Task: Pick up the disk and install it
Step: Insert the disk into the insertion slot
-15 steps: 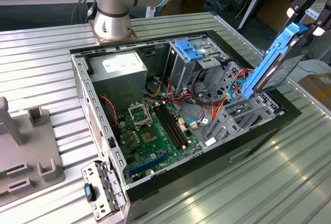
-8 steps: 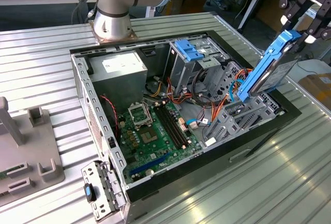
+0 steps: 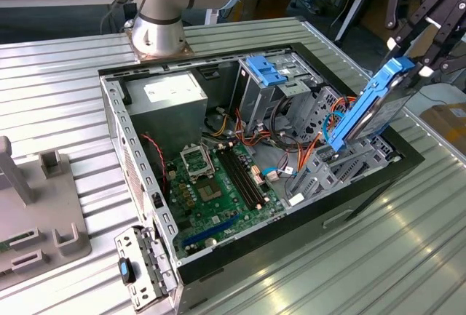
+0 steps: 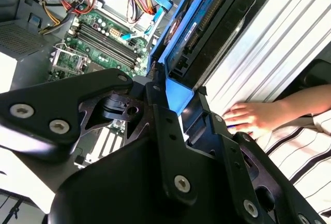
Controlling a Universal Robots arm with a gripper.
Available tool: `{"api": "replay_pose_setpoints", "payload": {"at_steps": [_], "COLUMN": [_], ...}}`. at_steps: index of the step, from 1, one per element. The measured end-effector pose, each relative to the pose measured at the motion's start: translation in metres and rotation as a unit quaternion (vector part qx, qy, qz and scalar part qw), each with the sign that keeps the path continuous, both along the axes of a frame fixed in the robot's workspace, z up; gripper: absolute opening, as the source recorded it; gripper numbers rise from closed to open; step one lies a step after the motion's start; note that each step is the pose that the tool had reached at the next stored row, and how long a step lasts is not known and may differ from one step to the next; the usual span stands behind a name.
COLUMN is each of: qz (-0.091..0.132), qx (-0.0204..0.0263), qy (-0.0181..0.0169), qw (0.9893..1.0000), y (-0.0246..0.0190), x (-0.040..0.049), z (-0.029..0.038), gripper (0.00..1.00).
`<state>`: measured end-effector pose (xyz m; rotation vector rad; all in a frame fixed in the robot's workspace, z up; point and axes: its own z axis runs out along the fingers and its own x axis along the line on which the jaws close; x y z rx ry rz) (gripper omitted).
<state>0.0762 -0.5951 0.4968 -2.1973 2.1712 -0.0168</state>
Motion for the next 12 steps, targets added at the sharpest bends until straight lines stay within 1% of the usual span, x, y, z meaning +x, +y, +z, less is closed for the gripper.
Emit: {"api": "replay_pose_setpoints", "payload": {"at_steps": [5, 8, 11, 12], "qz": [0.002, 0.003, 0.003, 0.003], "qx": [0.0001, 0.0000, 0.0000, 0.0001], "qy": [0.0000, 0.0000, 0.0000, 0.0000], "qw": [1.0000, 1.0000, 1.0000, 1.0000], "y": [0.0000, 0.0000, 0.0000, 0.0000], "x": [-0.0002, -0.0002, -0.0012, -0.0012], "z": [-0.0090, -0.0157, -0.0173, -0.0200], "gripper": [0.36, 0.36, 0.36, 0.36]}}
